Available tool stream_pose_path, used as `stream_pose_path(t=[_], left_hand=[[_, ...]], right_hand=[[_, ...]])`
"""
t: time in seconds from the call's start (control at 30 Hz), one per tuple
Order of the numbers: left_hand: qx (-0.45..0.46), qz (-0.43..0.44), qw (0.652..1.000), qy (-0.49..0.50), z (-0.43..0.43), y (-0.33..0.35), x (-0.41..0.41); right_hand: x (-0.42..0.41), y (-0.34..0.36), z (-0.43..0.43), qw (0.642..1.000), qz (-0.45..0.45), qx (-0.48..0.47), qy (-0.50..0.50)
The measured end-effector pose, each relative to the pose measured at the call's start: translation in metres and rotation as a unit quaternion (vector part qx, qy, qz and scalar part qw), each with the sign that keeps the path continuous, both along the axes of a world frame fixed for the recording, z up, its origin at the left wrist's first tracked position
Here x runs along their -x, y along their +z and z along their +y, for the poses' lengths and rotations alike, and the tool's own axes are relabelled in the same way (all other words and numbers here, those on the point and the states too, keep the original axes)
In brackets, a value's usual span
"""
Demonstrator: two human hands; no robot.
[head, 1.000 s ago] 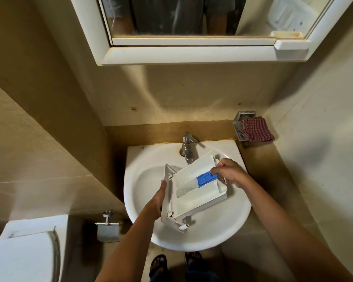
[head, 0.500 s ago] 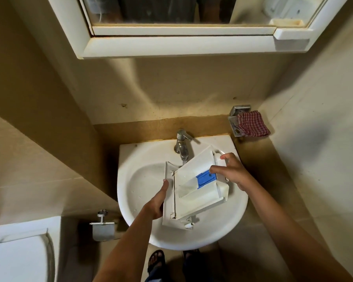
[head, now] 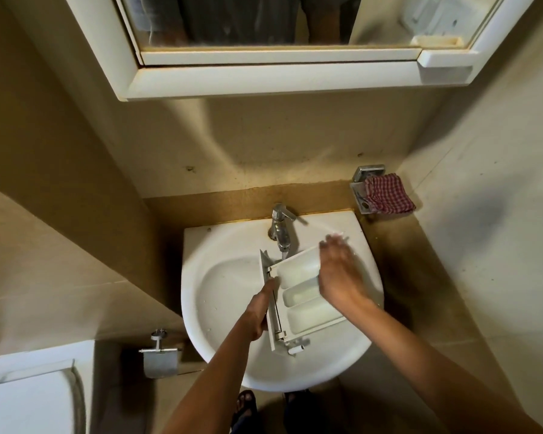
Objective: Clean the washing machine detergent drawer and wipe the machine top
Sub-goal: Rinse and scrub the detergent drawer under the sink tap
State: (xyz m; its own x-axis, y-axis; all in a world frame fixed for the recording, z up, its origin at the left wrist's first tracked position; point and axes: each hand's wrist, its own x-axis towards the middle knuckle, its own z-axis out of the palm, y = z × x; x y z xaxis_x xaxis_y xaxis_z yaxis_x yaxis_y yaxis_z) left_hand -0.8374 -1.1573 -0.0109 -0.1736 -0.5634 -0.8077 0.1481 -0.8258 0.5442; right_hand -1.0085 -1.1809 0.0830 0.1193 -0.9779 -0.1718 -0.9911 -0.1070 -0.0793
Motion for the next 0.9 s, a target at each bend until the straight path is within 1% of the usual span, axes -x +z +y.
stream_pose_path(t=[0.03, 0.1, 0.17, 0.23, 0.3, 0.37, 0.5, 0.57, 0.6, 0.67, 0.73, 0.77, 0.83, 0.9], left_hand=[[0.0, -0.009, 1.0, -0.003, -0.001, 0.001, 0.001], [0.004, -0.009, 1.0, -0.016, -0.002, -0.003, 0.002], [0.008, -0.008, 1.0, -0.019, -0.002, -0.004, 0.003], [0.014, -0.004, 1.0, -0.017, -0.002, -0.009, 0.004], [0.014, -0.009, 1.0, -0.01, 0.0, -0.011, 0.004], [0.012, -0.008, 1.0, -0.008, 0.001, -0.011, 0.004], [0.01, -0.021, 1.0, -0.007, 0.005, -0.008, 0.004], [0.004, -0.024, 1.0, -0.009, 0.006, -0.008, 0.005], [0.006, -0.024, 1.0, -0.011, 0.006, -0.009, 0.006], [0.017, -0.024, 0.999, -0.015, 0.004, -0.008, 0.006], [0.022, -0.03, 0.999, -0.017, 0.003, -0.007, 0.004], [0.024, -0.034, 0.999, -0.017, 0.002, -0.004, 0.003], [0.024, -0.044, 0.999, -0.015, 0.001, -0.001, 0.001], [0.022, -0.057, 0.998, -0.015, 0.001, -0.001, 0.0]], right_hand=[[-0.009, -0.003, 0.002, 0.997, -0.039, -0.031, 0.059], [-0.024, -0.014, 0.0, 0.978, -0.061, -0.117, 0.162], [-0.034, -0.035, -0.011, 0.969, -0.009, -0.134, 0.205], [-0.045, -0.051, -0.019, 0.973, 0.034, -0.111, 0.199], [-0.054, -0.062, -0.02, 0.976, 0.057, -0.097, 0.184], [-0.058, -0.067, -0.015, 0.974, 0.076, -0.085, 0.196], [-0.046, -0.072, -0.009, 0.961, 0.041, -0.101, 0.256], [-0.037, -0.074, -0.011, 0.96, 0.036, -0.09, 0.263], [-0.035, -0.075, -0.013, 0.962, 0.048, -0.074, 0.259], [-0.038, -0.076, -0.016, 0.961, 0.104, -0.05, 0.249], [-0.046, -0.076, -0.014, 0.961, 0.15, -0.046, 0.227], [-0.05, -0.078, -0.012, 0.966, 0.147, -0.051, 0.208], [-0.055, -0.08, -0.009, 0.976, 0.104, -0.067, 0.181], [-0.053, -0.079, -0.007, 0.977, 0.06, -0.078, 0.189]])
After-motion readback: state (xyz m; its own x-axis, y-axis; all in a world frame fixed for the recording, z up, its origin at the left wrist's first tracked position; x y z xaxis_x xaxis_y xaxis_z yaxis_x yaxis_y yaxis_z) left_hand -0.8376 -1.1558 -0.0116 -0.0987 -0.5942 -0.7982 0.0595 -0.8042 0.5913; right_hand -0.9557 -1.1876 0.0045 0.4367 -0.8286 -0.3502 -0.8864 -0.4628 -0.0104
